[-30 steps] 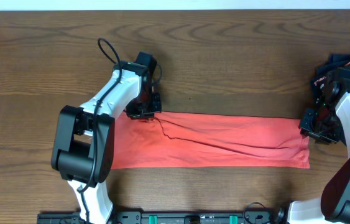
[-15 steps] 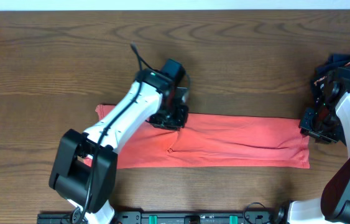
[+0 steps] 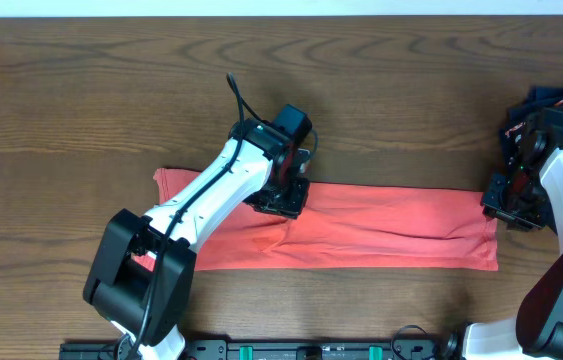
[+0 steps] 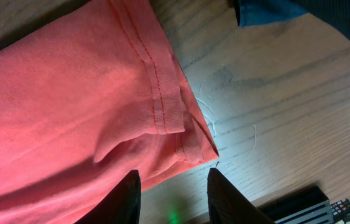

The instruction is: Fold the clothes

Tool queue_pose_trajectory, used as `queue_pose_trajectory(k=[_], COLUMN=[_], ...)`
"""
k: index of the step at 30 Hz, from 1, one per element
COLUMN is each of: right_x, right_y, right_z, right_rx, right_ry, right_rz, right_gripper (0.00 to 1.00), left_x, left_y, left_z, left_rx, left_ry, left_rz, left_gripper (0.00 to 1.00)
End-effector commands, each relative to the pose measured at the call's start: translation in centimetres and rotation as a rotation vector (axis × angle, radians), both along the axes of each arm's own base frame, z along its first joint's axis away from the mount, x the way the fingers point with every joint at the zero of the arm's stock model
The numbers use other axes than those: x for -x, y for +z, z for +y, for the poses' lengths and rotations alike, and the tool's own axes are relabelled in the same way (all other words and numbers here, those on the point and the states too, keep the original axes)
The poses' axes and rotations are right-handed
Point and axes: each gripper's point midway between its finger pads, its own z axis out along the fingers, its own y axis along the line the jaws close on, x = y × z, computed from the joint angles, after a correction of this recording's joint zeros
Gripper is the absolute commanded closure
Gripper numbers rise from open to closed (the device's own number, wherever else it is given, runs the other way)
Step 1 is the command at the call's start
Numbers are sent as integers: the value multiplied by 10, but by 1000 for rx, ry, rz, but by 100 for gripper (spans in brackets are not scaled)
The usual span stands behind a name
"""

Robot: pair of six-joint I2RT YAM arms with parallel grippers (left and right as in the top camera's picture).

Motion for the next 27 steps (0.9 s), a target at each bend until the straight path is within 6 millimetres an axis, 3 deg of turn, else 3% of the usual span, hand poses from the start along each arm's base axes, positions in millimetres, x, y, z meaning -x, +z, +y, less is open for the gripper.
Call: queue_pose_trajectory(k=[1,5,6,8,11,18,27], right_x=[2,2,2,2,2,2,1], right_y=[2,2,2,2,2,2,2], right_z=[-3,-3,-3,-3,-3,-3,-3], right_rx=[3,3,3,3,2,1,2], right_ry=[-20,-20,-20,-20,-12,-5,-5], right_rz=[-12,-11,-11,-11,-10,-10,-11], right_gripper=[66,66,66,66,66,66,64], left_x=[-12,-38,-43,-47,-47,-29,8], left_y=[5,20,21,20,11,-31,-80], left_z=[20,59,69,90,119,172,202], left_rx=[-76,-187,-214,-259,-296,-349,-377], left_ry=[19,151,188,262,378,568,664], left_rz=[-54,-154,-164,-158,-117,-4,66], left_gripper=[63,63,67,77,79,79,78])
